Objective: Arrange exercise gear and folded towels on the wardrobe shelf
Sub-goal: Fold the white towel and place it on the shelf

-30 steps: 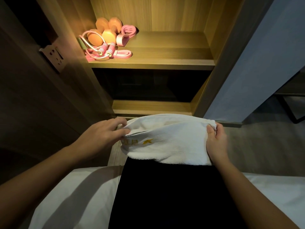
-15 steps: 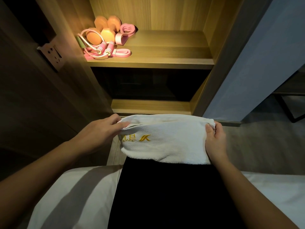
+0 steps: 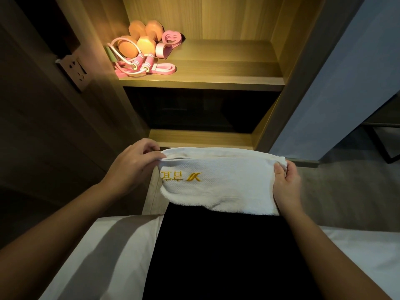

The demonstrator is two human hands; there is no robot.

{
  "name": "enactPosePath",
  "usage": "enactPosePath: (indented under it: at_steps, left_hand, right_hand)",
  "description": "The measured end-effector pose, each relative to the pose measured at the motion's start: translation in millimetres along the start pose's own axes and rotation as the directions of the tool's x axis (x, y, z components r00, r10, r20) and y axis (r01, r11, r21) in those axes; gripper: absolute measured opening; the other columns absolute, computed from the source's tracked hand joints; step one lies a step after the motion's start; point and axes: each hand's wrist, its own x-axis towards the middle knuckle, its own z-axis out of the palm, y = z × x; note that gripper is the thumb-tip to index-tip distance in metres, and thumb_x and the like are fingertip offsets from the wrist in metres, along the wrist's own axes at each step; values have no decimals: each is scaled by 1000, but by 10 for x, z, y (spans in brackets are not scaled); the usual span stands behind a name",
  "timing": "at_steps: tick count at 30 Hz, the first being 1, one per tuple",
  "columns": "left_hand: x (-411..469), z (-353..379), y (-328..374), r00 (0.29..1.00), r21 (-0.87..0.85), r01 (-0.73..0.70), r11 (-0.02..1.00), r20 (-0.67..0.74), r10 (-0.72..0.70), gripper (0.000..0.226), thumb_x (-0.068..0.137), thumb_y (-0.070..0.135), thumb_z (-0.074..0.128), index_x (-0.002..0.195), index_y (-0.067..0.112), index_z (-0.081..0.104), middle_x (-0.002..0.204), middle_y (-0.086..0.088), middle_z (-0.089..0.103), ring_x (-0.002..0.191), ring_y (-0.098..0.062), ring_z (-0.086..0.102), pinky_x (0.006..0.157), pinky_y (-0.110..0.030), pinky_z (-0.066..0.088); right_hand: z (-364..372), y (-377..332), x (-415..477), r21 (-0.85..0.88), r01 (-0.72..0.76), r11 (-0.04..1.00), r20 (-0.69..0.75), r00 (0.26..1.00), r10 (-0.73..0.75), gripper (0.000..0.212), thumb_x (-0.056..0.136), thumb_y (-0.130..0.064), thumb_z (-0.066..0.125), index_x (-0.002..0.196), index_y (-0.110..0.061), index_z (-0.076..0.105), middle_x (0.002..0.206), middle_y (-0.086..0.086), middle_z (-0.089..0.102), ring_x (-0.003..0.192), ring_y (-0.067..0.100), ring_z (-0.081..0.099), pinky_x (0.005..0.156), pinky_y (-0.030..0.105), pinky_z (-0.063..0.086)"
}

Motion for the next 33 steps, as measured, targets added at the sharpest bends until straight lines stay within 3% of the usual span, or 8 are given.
enactPosePath:
  at_steps: [11,15,19,22,24,26,30,33]
  left_hand:
    - [127,-170,-12,984,74,-59,996,170,46,14,81,7,73,95,8,71,111,-11,58,83,-25,60,60,-31,51]
    - [442,-573,-147,960,113,-58,992,279,25,17,93,19,59,109,16,63,119,-2,53,92,-20,58,72,-35,50]
    - [1141,-1311,-247,990,266,3,964,137,-41,14,95,21,54,106,19,61,103,-2,62,88,-21,57,70,-34,44]
    - [1631,-1981,-222,991,346,55,936,-137,-8,14,96,30,51,104,20,57,98,-3,62,85,-28,58,64,-36,44]
    - [1831,-2238,-114,990,366,84,927,-139,-35,13,95,35,52,100,24,56,97,-1,62,85,-27,57,63,-36,42]
    - [1971,-2370,16,997,457,73,886,-40,-62,12,94,36,54,95,24,58,93,0,64,84,-24,58,64,-38,46]
    - [2205,-2583,64,920,379,203,903,-390,-43,12,94,35,54,95,24,60,99,-7,67,90,-34,62,65,-37,43]
    - [2139,-2297,107,983,507,165,846,-152,-101,10,97,26,49,88,28,53,100,-3,66,89,-29,62,68,-34,48]
  right_hand:
    - [-34,-144,45,41,7,999,17,1000,-8,21,101,-30,45,117,-20,56,103,-7,61,91,5,55,69,20,40]
    - [-252,-775,375,59,210,976,19,977,-212,14,98,-25,52,100,-15,61,82,-8,59,74,5,52,63,20,41]
    - [-514,-1800,777,91,441,893,-33,898,-440,20,97,-20,54,104,-4,64,80,-5,57,70,2,49,65,23,41]
    - [-772,-2631,1012,136,603,786,-170,796,-582,19,97,-23,53,107,-9,61,92,2,59,83,11,53,74,31,45]
    - [-887,-2964,1146,81,641,763,-159,764,-625,16,98,-26,52,105,-12,58,97,6,59,90,18,55,82,40,49]
    - [-949,-3167,1248,-161,555,816,-35,823,-567,21,97,-29,53,101,-9,59,98,8,60,93,25,56,85,45,50]
    - [-1116,-3524,1307,-85,648,756,-206,731,-650,17,96,-23,54,84,-13,50,82,5,53,82,19,49,66,28,33]
    - [-1008,-3339,1297,-313,547,776,-31,811,-584,17,100,-24,52,100,-8,57,92,8,54,84,22,50,69,28,35]
